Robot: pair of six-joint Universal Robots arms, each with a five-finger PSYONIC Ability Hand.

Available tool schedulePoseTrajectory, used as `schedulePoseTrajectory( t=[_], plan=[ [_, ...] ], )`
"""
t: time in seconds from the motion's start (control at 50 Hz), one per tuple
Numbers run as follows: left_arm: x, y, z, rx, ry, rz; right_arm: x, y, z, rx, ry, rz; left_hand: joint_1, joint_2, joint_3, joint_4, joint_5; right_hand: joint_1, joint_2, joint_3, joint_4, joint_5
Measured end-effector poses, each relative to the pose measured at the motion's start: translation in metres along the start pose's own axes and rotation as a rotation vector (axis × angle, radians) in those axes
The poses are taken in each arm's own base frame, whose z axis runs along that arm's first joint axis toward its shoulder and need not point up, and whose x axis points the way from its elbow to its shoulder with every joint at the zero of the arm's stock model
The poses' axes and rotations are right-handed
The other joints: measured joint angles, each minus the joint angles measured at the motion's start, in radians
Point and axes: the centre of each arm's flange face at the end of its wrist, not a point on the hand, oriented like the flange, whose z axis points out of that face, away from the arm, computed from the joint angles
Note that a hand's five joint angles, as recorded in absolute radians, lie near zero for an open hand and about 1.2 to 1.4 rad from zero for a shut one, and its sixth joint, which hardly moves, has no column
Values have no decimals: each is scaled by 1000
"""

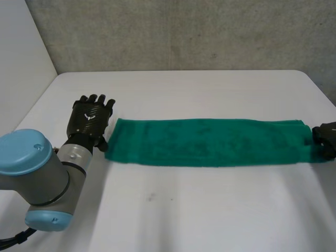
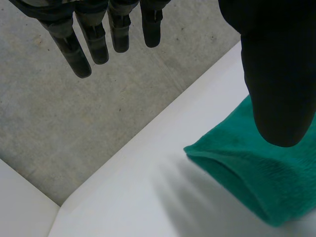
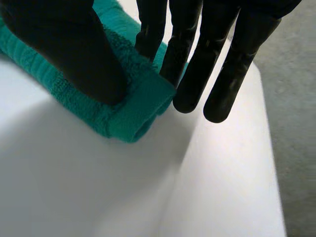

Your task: Fold the towel.

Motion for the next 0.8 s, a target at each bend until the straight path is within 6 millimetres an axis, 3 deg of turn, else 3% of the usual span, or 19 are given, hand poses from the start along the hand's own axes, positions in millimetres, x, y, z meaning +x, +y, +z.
schedulePoseTrajectory(
  t=[0.22, 0.24, 0.28, 0.34, 0.36, 0.4, 0.42, 0.46, 0.5, 0.54, 0.56, 0.58, 0.64, 0.66, 0.72, 0.74, 0.76, 0.78, 0.8],
  plan=[
    [-1, 0, 0, 1, -3, 0, 42, -7, 8, -43, 281, -29, 0, 0, 0, 0, 0, 2, 12, 17, 25, 17],
    [-1, -1, 0, 4, -5, 0, 52, -16, 7, -41, 352, -53, 0, 0, 0, 0, 0, 9, 12, 17, 25, 17],
    [-2, -3, 0, 7, -7, -1, 52, -26, 7, -22, 366, -74, 0, 0, 0, 0, 0, 12, 12, 17, 25, 17],
    [-4, -6, 0, 18, -13, -1, 35, -60, 3, 61, 345, -133, 0, 0, 0, 0, 0, 12, 12, 17, 25, 17],
    [-5, -9, 0, 25, -16, -2, 15, -85, 0, 134, 305, -169, 0, 0, 0, 0, 0, 12, 12, 20, 25, 18],
    [-6, -11, 0, 31, -20, -2, -3, -104, -5, 193, 265, -195, 0, 0, 0, 0, 0, 12, 12, 25, 25, 24],
    [-8, -14, 0, 40, -24, -2, -27, -125, -11, 262, 215, -222, 0, 0, 0, 0, 0, 12, 12, 26, 25, 28],
    [-10, -17, 1, 50, -30, -3, -52, -143, -19, 327, 161, -246, 0, 0, 0, 0, 0, 12, 12, 26, 25, 30],
    [-10, -17, 1, 50, -30, -3, -52, -143, -19, 327, 161, -246, 0, 0, 0, 0, 0, 12, 12, 26, 25, 30],
    [-15, -25, 2, 73, -45, -5, -128, -180, -44, 490, -12, -302, 0, 0, 0, 0, 0, 12, 12, 26, 25, 30],
    [-15, -26, 2, 75, -46, -5, -138, -182, -48, 507, -34, -308, 0, 0, 0, 0, 0, 12, 12, 26, 25, 30],
    [-16, -28, 3, 83, -50, -6, -167, -188, -57, 552, -106, -325, 0, 0, 0, 0, 0, 12, 12, 27, 26, 30],
    [-18, -32, 4, 97, -56, -7, -208, -190, -70, 604, -212, -351, 0, 0, 0, 0, 0, 11, 12, 28, 28, 30],
    [-19, -36, 5, 107, -60, -9, -240, -187, -81, 635, -298, -372, 0, 0, 0, 0, 0, 12, 12, 28, 28, 31],
    [-20, -38, 6, 117, -62, -12, -264, -182, -88, 649, -364, -389, 0, 0, 0, 0, 0, 12, 12, 28, 28, 33],
    [-19, -42, 7, 130, -62, -20, -295, -169, -96, 654, -449, -414, 0, 0, 0, 0, 0, 12, 12, 28, 28, 36],
    [-19, -45, 8, 140, -60, -29, -310, -161, -100, 649, -491, -426, 0, 0, 0, 0, 0, 7, -6, 8, 5, 25],
    [-19, -45, 8, 140, -60, -29, -310, -161, -100, 649, -491, -426, 0, 0, 0, 0, 0, 7, -6, 8, 5, 25],
    [-18, -47, 9, 146, -57, -36, -322, -153, -103, 640, -524, -436, 0, 0, 0, 0, 0, -143, -192, -158, -162, -122]
  ],
)
